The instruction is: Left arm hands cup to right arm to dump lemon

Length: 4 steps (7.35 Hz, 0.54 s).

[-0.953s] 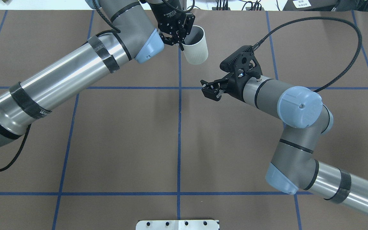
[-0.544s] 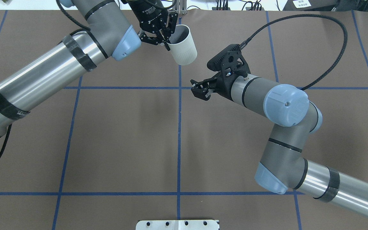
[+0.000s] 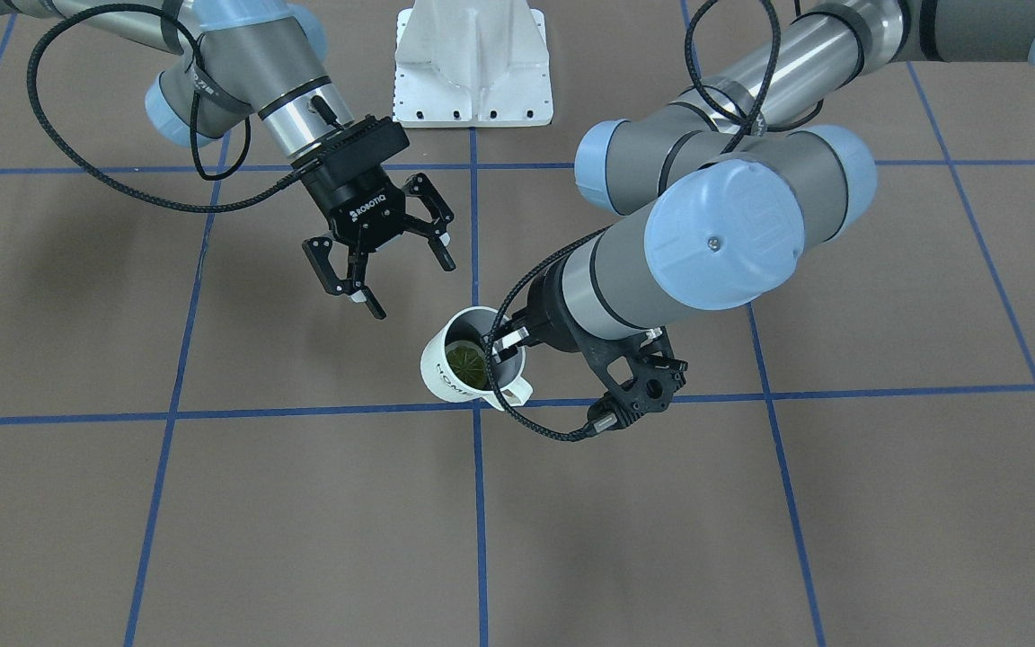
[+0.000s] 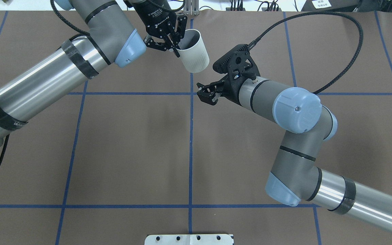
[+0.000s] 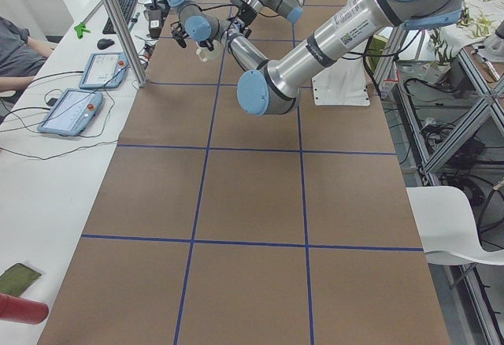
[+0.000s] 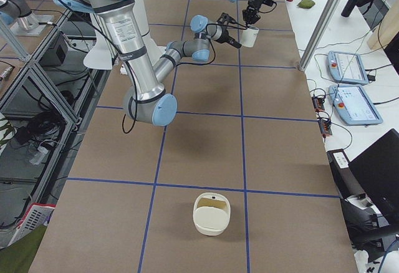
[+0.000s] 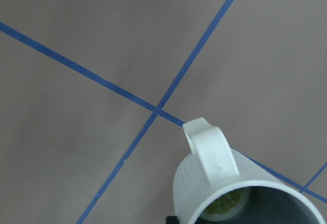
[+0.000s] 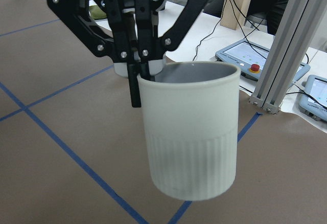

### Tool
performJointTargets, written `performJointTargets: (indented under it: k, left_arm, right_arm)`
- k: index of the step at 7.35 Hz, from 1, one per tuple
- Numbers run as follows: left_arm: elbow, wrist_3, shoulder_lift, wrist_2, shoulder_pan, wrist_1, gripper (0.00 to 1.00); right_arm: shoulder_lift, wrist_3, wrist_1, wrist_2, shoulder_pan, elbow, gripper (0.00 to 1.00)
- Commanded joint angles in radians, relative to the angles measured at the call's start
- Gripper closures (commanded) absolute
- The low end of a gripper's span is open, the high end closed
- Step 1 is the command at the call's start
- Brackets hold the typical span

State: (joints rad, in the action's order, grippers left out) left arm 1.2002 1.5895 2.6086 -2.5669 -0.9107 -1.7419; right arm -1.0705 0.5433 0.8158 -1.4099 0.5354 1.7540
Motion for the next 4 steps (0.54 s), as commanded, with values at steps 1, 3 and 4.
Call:
performJointTargets:
  k: [1, 3, 4]
  left_arm:
    - [0.001, 0.012, 0.008, -0.013, 0.026, -0.001, 1.00]
    - [0.004, 0.032, 0.028, -0.015, 0.042, -0.002, 1.00]
    - [0.012, 0.032, 0.028, -0.027, 0.041, -0.001, 1.00]
  right_arm:
    - [0.001, 0.001, 0.000, 0.000, 0.000, -0.001, 0.01]
    - [0.000, 0.001, 0.000, 0.000, -0.002, -0.002, 0.01]
    - [0.000, 0.001, 0.000, 0.000, 0.000, -0.004, 0.01]
